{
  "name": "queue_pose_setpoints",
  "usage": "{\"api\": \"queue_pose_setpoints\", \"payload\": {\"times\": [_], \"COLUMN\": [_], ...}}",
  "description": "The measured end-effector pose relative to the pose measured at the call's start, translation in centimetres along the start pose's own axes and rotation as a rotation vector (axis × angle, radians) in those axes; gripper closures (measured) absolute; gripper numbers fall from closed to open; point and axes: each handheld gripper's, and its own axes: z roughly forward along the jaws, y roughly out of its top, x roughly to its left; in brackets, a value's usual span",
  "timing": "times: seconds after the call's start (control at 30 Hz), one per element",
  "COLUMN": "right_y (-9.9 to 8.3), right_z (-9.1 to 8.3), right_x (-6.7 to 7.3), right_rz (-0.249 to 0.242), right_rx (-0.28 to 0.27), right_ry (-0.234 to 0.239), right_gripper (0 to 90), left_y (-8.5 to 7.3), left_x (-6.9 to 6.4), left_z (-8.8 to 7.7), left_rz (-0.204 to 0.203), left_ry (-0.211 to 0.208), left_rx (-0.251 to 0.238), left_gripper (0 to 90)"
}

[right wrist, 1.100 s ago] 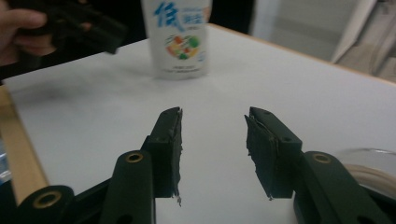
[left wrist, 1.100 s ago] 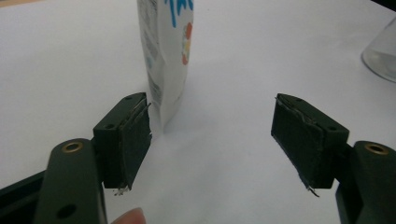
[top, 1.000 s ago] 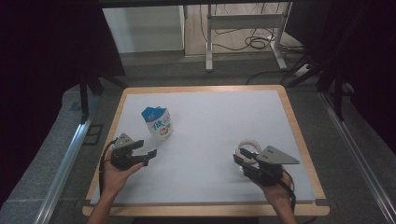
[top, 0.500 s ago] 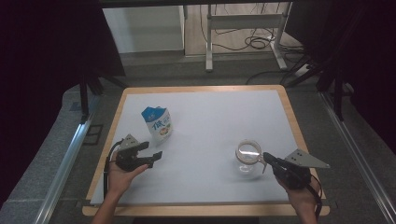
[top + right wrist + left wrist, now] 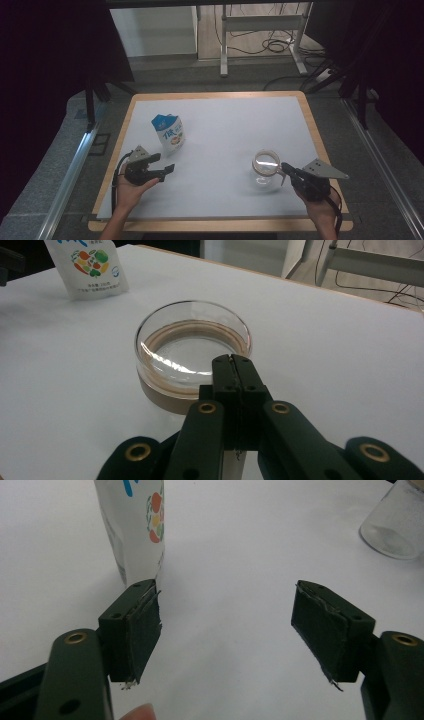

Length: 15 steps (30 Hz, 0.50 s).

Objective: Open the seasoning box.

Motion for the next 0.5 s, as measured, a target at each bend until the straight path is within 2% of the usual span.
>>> {"api": "queue_pose_setpoints", "payload": {"times": [0.13, 0.2, 0.4, 0.5], "right_y": [-0.1, 0.0, -0.1, -0.2], "right_z": [-0.1, -0.1, -0.2, -0.3], "right_x": [-0.1, 0.0, 0.0, -0.1], "right_rz": [0.005, -0.001, -0.001, 0.003], "right_rx": [-0.002, 0.001, 0.000, -0.002], "right_ry": [-0.002, -0.006, -0.009, -0.010], "right_gripper": [90.0, 90.0, 90.0, 90.0], "left_y": [0.0, 0.0, 0.4, 0.7], "left_x": [-0.3, -0.8, -1.5, -2.1], "left_z": [0.1, 0.3, 0.6, 0.6], "left_rz": [0.009, 0.027, 0.032, 0.045], "left_ry": [-0.006, 0.002, -0.009, -0.031], "left_rx": [0.002, 0.001, -0.003, -0.013], "left_gripper": [27.9, 28.5, 30.0, 29.9]}}
